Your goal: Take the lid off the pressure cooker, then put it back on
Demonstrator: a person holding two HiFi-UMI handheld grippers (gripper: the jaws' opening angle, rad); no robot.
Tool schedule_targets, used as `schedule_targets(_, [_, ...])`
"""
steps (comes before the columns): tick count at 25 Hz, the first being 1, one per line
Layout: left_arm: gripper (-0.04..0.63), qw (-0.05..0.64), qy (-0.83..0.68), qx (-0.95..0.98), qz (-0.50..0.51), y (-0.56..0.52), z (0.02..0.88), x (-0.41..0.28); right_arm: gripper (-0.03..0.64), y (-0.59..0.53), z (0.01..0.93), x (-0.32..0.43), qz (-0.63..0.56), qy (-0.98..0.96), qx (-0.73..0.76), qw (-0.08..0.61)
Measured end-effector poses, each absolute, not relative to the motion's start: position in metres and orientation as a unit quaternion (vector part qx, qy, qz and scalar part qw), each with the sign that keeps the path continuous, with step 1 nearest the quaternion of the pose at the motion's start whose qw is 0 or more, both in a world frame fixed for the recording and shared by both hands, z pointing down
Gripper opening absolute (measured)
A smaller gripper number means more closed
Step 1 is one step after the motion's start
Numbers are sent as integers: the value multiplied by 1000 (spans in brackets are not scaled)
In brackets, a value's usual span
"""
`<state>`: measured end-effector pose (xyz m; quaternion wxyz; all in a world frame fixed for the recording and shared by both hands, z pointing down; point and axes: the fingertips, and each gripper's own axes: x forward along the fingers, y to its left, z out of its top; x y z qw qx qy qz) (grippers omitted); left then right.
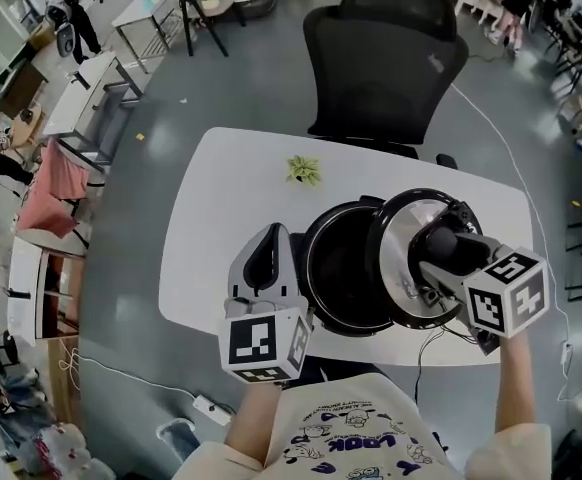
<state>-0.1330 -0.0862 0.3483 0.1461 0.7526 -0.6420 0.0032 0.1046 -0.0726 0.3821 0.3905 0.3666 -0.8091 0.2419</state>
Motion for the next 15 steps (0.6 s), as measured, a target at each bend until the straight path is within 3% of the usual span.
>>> schedule_targets(15, [14,153,-675,722,-6,-68,352,-194,293,-63,396,19,221,-828,297,421])
